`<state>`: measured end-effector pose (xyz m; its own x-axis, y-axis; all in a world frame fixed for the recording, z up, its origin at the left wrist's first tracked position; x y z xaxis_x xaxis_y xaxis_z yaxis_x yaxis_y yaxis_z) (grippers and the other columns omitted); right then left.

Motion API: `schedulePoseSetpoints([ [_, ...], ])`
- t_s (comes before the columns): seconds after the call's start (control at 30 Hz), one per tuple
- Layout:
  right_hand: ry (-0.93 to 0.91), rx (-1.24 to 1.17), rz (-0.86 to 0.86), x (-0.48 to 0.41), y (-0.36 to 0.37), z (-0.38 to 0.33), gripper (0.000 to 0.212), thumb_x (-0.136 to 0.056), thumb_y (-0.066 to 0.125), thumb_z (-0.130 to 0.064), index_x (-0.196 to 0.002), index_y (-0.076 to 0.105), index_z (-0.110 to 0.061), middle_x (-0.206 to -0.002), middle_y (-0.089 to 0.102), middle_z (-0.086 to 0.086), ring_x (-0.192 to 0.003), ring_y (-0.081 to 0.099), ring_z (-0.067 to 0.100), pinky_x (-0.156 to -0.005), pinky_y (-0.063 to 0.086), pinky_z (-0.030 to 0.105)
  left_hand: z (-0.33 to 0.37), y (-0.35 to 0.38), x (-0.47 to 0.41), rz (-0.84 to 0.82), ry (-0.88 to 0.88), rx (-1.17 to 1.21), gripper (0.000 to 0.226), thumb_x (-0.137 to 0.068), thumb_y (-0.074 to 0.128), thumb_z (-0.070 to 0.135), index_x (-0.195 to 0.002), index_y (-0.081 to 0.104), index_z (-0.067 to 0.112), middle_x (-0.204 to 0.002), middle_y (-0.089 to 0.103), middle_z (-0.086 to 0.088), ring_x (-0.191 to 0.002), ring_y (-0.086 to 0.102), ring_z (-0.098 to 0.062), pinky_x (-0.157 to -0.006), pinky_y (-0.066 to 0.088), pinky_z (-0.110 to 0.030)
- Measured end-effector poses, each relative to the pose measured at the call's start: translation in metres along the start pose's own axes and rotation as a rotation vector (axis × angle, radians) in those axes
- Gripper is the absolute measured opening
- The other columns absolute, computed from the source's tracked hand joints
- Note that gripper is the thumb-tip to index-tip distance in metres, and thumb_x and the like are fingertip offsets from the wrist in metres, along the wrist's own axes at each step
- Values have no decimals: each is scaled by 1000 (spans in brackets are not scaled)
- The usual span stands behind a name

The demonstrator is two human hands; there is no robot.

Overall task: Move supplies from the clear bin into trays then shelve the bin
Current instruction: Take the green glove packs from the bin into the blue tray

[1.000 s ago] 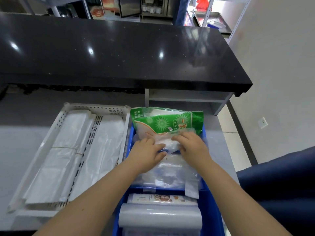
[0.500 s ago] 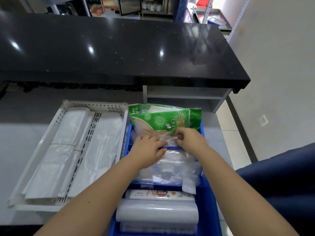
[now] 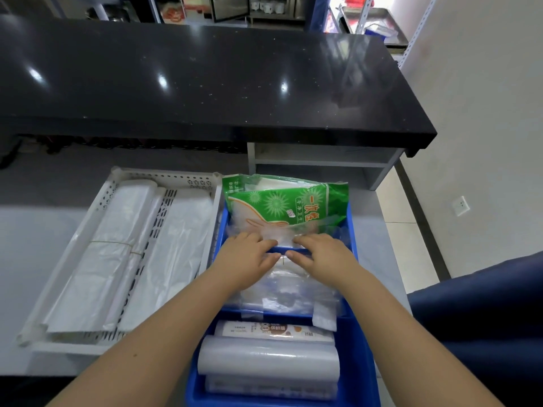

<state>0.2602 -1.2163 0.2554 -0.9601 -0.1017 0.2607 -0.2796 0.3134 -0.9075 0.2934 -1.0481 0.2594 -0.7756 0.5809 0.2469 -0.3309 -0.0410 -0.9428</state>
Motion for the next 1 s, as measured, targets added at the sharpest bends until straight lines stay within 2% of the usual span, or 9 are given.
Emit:
schedulePoseSetpoints([
  [0.1,27,25,-20,-3,2,0,74,-76,18,-81,-117,56,-32,-107,63,-7,-99,54,19,-79,45,41,5,2,-5,-29,-9,-34,50,-94,26,57,-129,50,31,-119,59,-2,-110,51,-23,-84,43,-40],
  [0.17,27,40,-20,-2,2,0,72,-75,16,-83,-105,58,-34,-93,60,-8,-91,53,18,-72,42,38,7,2,-7,-44,-22,-46,48,-94,25,58,-122,53,31,-108,62,-1,-100,53,-22,-74,38,-38],
  [0.23,30,29,-58,-1,-1,-1,64,-77,20,-81,-98,58,-34,-89,59,-9,-89,53,19,-69,39,37,7,1,-6,-70,-38,-35,47,-94,26,56,-123,53,31,-108,62,-1,-102,53,-23,-75,38,-39],
  [0.3,35,1,-86,1,-7,1,54,-83,31,-74,-107,59,-34,-99,64,-6,-97,55,20,-74,43,37,8,-5,-4,-49,-48,-34,46,-96,26,53,-128,51,31,-115,61,-2,-108,52,-25,-84,42,-42],
  [0.37,26,-41,-45,6,-20,2,46,-87,43,-65,-119,57,-35,-113,65,-5,-105,56,19,-82,47,37,9,-14,2,20,-48,-16,44,-98,28,48,-131,50,30,-123,59,-2,-114,49,-24,-88,42,-43],
  [0.47,-35,-83,79,15,-45,-1,35,-88,54,-50,-120,59,-35,-121,64,-8,-109,56,15,-88,47,36,10,-33,13,145,-46,27,41,-97,35,45,-132,51,29,-129,57,0,-119,47,-22,-92,42,-42],
  [0.63,-181,-107,290,22,-75,-23,29,-86,65,-31,-114,65,-26,-112,67,-2,-107,55,21,-88,47,37,5,-62,30,326,-89,38,38,-95,43,43,-129,54,30,-124,61,5,-113,51,-20,-89,40,-39],
  [0.77,-299,-69,280,13,-76,-55,31,-84,69,-25,-115,66,-20,-109,69,2,-103,56,25,-88,46,40,-2,-75,44,384,-165,41,39,-91,50,39,-128,54,29,-124,61,5,-114,51,-21,-91,41,-40],
  [1.0,-413,19,294,8,-76,-113,34,-83,68,-25,-117,63,-22,-112,65,0,-106,52,25,-89,43,38,-29,-89,87,442,-296,69,41,-90,51,36,-131,52,29,-119,60,3,-114,49,-23,-92,40,-41],
])
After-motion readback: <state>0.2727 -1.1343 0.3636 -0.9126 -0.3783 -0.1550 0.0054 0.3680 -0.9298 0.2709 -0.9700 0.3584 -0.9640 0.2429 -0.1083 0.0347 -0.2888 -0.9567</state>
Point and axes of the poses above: each hand's wrist, its own x-axis away from the middle knuckle, its own y-axis out of the palm, z = x × y, the point moved 5 cm from there along -x, towards the middle knuckle
